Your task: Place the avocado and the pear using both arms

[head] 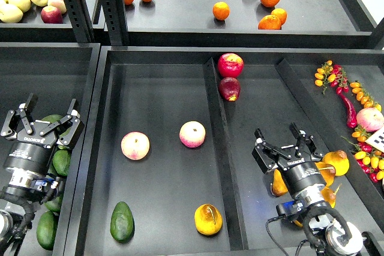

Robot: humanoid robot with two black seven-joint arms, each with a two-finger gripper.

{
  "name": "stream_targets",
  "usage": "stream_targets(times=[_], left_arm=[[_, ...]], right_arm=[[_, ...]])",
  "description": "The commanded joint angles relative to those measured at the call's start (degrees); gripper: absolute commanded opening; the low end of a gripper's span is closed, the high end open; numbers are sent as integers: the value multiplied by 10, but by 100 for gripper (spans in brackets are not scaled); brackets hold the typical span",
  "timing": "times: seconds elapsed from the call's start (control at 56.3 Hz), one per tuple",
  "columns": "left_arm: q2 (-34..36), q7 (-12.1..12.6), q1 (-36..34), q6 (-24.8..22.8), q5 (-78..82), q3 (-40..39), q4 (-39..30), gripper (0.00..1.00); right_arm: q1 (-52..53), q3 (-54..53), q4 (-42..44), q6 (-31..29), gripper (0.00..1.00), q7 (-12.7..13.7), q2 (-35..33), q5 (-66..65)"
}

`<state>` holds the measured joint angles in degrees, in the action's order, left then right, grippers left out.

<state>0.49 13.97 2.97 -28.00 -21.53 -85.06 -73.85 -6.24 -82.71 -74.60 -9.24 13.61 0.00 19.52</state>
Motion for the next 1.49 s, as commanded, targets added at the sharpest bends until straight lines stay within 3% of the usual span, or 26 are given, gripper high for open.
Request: stream_targets(times=[0.0,1.474], left_arm=[[-1,3,5,0,0,1,5,100],[-5,11,1,0,1,16,10,100]], right_arm=[[0,4,1,0,100,0,0,-1],[-1,6,2,0,100,0,0,-5]])
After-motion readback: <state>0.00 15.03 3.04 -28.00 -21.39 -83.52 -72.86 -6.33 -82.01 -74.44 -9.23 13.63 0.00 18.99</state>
